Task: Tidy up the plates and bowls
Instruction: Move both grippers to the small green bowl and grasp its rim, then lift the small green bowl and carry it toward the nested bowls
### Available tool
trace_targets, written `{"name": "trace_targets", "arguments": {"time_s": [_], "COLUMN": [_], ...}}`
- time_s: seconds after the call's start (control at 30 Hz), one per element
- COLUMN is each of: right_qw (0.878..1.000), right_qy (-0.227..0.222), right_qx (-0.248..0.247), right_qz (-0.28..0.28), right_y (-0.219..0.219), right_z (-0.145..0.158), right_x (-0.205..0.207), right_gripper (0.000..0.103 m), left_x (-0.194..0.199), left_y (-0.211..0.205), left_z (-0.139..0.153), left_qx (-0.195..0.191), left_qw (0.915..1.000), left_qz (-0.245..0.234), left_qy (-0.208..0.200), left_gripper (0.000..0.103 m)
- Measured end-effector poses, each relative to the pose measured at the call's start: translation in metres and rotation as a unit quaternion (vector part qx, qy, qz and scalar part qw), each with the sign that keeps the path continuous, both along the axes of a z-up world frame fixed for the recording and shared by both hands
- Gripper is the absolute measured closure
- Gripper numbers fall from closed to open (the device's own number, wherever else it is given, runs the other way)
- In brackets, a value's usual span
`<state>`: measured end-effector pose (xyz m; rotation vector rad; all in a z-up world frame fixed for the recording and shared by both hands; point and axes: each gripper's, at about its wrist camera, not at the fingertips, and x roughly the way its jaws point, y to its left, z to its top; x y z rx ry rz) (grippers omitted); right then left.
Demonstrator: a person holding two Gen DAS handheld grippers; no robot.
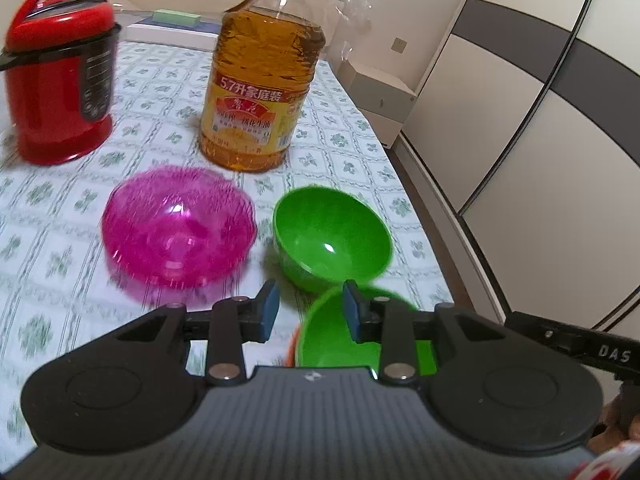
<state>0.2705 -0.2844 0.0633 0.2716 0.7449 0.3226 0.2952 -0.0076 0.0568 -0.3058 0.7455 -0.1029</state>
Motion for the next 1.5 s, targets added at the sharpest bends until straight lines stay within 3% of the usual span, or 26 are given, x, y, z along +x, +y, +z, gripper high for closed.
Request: {"name": "trace_targets", "arguments": {"time_s": [0.27,0.5,0.87,1.03,1.17,1.5], "right_qw": [0.998,0.996,0.994,0.990,0.990,0.992], "right_qy": [0.038,0.071,0.104,0.129,0.136,0.120], "right_qx": [0.042,0.039,0.013,0.025,0.021,0.006], "right_qz": [0.029,0.028,0.037,0.043,0.041,0.035], "right_y": [0.008,0.015,0.028,0.035,0.039,0.040], "right_z": [-0.014,-0.039,-0.083,-0.097,-0.102,-0.081], "right_x": [0.077,0.136,0.184,0.195,0.200,0.190], "right_gripper": [0.061,0.061,0.062,0.076,0.086,0.088], "left_x": [0.083,0.121,0.142,0.145,0.146,0.138], "left_y": [0.015,0.022,0.018,0.013,0.010,0.009], "left_z": [-0.037,-0.064,-0.089,-0.093,-0.092,-0.066], "left_qx": [-0.039,-0.049,-0.038,-0.030,-0.022,-0.023], "left_qw": [0.9982,0.9961,0.9945,0.9938,0.9939,0.9947], "left_qz": [-0.001,0.002,-0.011,-0.018,-0.022,-0.025], "left_qy": [0.046,0.073,0.097,0.106,0.106,0.097], "left_gripper": [0.073,0.074,0.081,0.087,0.087,0.087]}}
